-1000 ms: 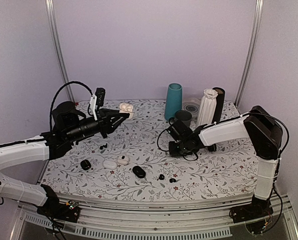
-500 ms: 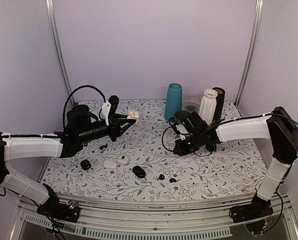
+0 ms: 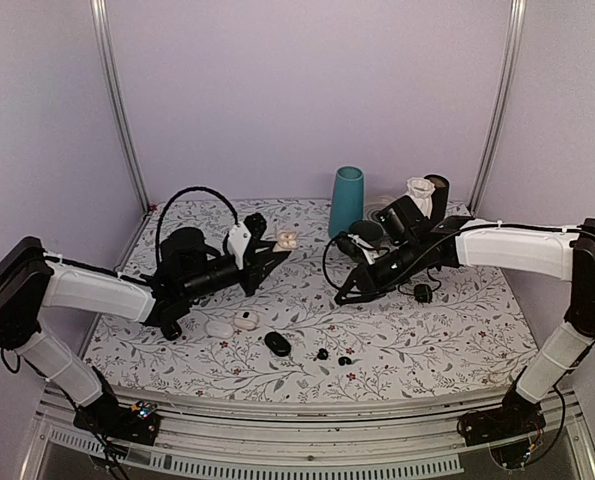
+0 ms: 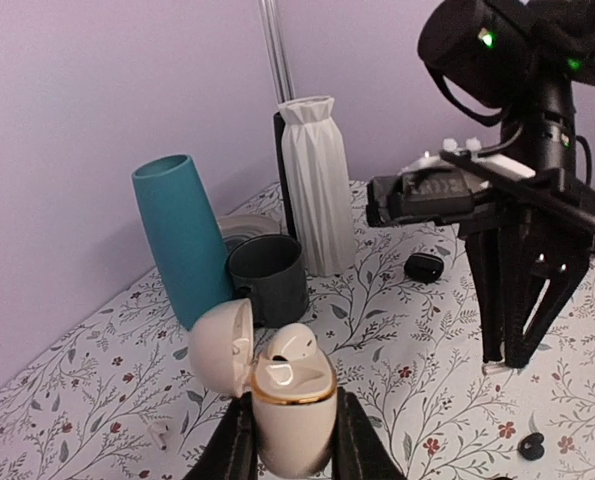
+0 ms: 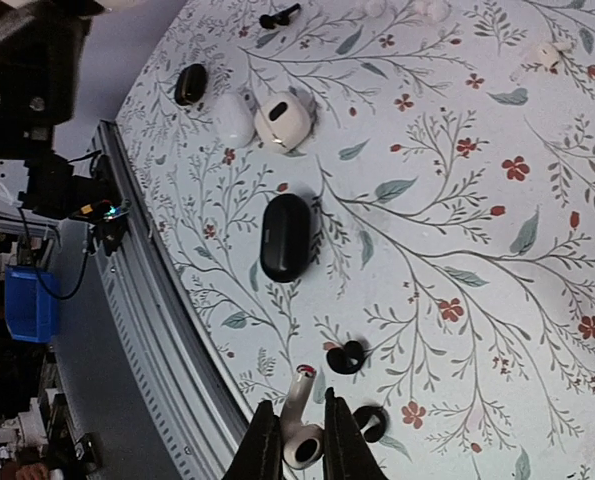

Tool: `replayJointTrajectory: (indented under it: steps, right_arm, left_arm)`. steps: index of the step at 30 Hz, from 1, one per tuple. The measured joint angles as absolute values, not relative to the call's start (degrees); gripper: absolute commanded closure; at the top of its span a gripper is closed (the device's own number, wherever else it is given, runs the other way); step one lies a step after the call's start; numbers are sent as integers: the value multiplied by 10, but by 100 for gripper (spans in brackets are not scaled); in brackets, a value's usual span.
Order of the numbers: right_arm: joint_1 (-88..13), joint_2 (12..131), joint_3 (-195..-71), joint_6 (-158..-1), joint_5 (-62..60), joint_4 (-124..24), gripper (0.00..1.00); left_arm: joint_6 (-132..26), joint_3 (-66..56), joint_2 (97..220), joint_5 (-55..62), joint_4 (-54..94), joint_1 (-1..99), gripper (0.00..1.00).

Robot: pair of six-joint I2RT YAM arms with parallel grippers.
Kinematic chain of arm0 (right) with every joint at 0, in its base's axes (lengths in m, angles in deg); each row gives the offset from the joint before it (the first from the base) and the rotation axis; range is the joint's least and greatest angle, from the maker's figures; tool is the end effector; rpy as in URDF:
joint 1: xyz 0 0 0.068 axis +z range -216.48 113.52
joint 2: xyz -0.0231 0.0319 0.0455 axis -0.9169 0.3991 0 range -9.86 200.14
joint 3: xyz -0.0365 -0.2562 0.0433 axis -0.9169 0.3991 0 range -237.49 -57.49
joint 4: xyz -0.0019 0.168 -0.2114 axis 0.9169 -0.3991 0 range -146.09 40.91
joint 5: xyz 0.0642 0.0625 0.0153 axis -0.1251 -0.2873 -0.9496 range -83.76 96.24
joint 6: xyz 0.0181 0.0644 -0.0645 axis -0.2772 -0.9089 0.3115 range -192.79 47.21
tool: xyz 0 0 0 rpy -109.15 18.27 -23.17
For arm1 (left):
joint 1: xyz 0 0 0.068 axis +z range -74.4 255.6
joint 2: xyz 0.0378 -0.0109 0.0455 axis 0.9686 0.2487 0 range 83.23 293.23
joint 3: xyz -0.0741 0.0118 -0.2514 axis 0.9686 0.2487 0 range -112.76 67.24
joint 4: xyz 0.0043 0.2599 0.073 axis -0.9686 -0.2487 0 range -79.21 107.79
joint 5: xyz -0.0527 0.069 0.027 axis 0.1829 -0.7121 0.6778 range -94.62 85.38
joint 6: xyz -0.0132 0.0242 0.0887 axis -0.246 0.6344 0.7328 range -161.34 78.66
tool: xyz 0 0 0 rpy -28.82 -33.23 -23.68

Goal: Insert the wireless bluetooth earbuds into the charging case
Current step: Pick up the left earbud from the center of the board, then place the left earbud in the left side groove of the charging case.

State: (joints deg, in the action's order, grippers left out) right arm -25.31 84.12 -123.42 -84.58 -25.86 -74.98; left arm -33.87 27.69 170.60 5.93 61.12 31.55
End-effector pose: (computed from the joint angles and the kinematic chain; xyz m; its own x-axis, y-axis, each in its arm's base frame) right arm 0.2533 0.2805 0.1826 -0.7578 -0.4326 -0.4885 -0.6520 0.5315 0.5407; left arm 0.2619 -0.2747 0.2062 0.0501 0.1294 -0.9903 0.8152 0.5676 0.1154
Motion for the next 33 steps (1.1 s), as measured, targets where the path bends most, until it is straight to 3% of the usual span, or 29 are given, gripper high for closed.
replayJointTrajectory:
  steps: [13,33]
  right_arm:
    - [-264,831,-1293,-895,-475,-796,92]
    - [-264,877,-1294,-980,-601,-772,93]
  left_arm:
    - [-232,391,1760,62,837,254,100]
    - [-168,399,1845,87,962,208,100]
